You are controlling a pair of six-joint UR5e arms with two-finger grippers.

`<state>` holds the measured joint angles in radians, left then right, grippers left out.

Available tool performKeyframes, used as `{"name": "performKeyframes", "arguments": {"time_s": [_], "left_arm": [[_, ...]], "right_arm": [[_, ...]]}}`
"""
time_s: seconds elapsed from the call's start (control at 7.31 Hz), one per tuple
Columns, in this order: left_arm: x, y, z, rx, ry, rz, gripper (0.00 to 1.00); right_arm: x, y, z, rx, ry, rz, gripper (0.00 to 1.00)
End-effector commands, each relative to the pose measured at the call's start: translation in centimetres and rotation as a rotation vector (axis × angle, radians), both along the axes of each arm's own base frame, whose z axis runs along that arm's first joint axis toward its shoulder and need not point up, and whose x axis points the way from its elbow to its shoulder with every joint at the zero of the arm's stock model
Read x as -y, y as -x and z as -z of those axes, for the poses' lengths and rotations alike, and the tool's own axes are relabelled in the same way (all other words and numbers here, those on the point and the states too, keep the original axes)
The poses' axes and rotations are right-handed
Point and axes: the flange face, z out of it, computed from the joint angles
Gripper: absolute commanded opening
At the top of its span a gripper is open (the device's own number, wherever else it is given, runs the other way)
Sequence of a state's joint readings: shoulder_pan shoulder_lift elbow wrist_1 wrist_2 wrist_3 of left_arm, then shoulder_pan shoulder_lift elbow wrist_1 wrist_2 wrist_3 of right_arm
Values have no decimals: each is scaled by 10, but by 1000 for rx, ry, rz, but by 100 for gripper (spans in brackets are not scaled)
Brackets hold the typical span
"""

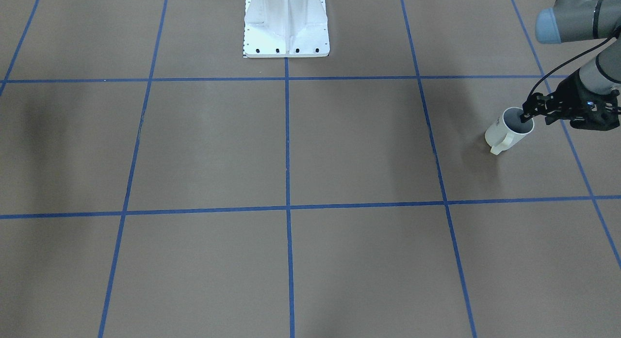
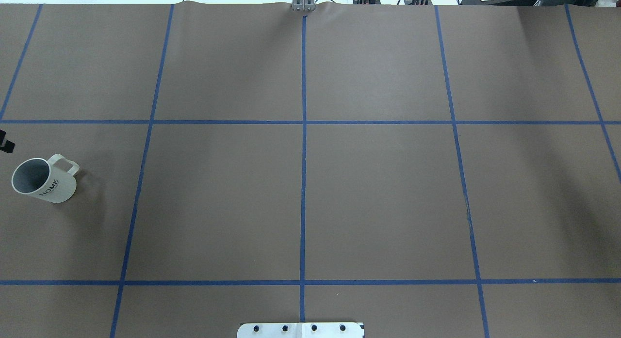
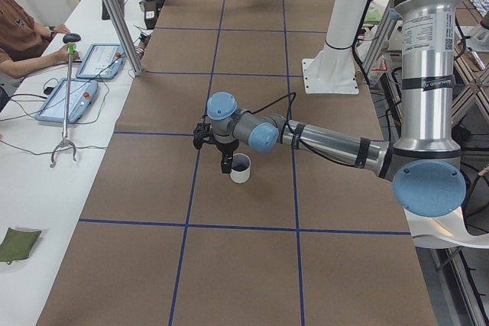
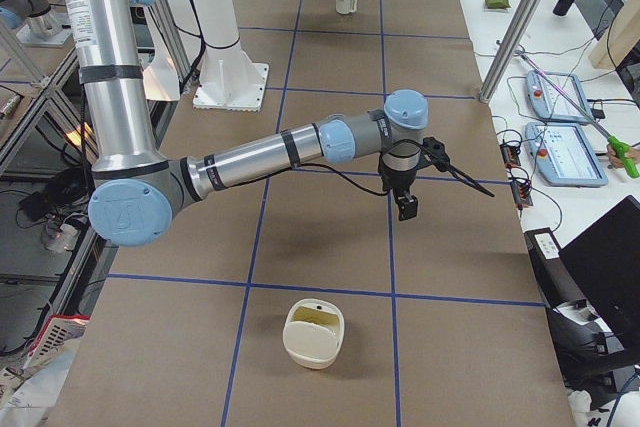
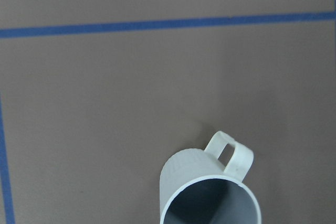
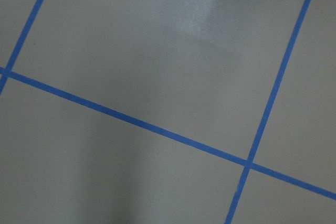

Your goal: Left arm hands cup to right arm to dump lemon

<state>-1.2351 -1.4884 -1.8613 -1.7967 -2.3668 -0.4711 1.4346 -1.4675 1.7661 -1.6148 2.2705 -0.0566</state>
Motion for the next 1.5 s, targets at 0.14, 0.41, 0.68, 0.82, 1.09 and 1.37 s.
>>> {"name": "performKeyframes", "arguments": {"time_s": [0.14,0.41,0.68,0.82,1.09,1.37], "left_arm": [[5,111,-34,68,-105,4,100],[3,157,-88,86,-51,-10,100],[18,157,-80,81,53,28,100],[25,157,-61,77,54,50,100],[48,157,-34,76,43,76,100],[51,156,-26,74,44,75,100]], "right_arm": [[-41,-41,-54,-9,110,-77,100],[-66,-52,-72,-13,135,-95,100],[-66,-51,-76,-12,150,-100,100],[-56,-48,-65,-7,150,-123,100],[-49,-32,-62,1,226,-188,100],[-54,-27,-67,5,242,-178,100]]}}
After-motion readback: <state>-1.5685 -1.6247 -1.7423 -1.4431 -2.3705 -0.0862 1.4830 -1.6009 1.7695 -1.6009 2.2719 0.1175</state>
